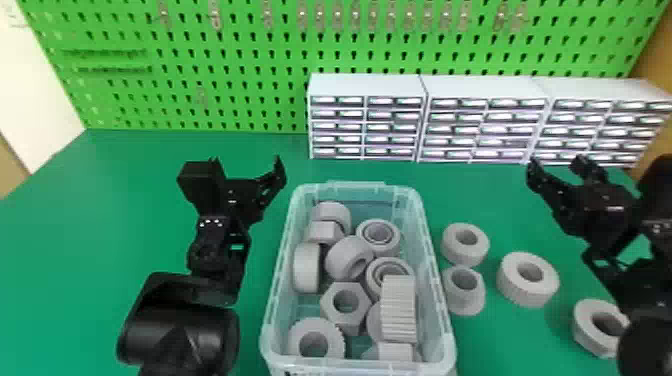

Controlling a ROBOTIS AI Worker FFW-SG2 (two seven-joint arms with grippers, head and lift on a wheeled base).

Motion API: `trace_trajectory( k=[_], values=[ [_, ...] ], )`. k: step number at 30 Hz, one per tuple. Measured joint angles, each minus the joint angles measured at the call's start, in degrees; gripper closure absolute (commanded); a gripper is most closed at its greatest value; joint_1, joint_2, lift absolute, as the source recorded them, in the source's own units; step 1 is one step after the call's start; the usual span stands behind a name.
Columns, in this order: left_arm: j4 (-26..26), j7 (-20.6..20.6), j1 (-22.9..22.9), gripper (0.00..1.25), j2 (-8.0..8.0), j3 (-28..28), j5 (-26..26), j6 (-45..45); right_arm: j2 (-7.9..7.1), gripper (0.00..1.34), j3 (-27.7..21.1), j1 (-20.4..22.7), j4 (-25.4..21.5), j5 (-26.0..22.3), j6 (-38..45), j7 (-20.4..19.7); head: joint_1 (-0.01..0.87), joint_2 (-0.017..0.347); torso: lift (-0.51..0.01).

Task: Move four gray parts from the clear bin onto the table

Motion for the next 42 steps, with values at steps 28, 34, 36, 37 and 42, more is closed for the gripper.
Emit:
trace_trajectory(
  k=[28, 34, 36, 37, 42],
  values=[
    [0.0, -0.49, -0.26, 0.1, -0.5, -0.5, -0.36, 1.03, -0.81, 0.52, 1.64, -0.08, -0.06, -0.1, 0.83, 0.0, 0.693, 0.072, -0.052],
    [0.0, -0.54, -0.12, 0.1, -0.51, -0.29, -0.32, 1.06, -0.85, 0.52, 1.95, -0.14, 0.0, -0.1, 0.88, 0.0, 0.693, 0.072, -0.052],
    [0.0, -0.57, -0.12, 0.1, -0.5, -0.14, -0.38, 1.06, -0.85, 0.52, 2.0, -0.14, 0.01, -0.1, 0.91, 0.0, 0.693, 0.072, -0.052],
    [0.0, -0.58, -0.12, 0.1, -0.49, -0.04, -0.45, 1.06, -0.85, 0.52, 2.04, -0.14, 0.02, -0.1, 0.92, 0.0, 0.693, 0.072, -0.052],
    [0.0, -0.75, -0.12, 0.1, -0.47, 0.37, -0.73, 1.06, -0.85, 0.52, 2.14, -0.08, 0.02, -0.1, 0.96, 0.0, 0.693, 0.072, -0.052]
  ],
)
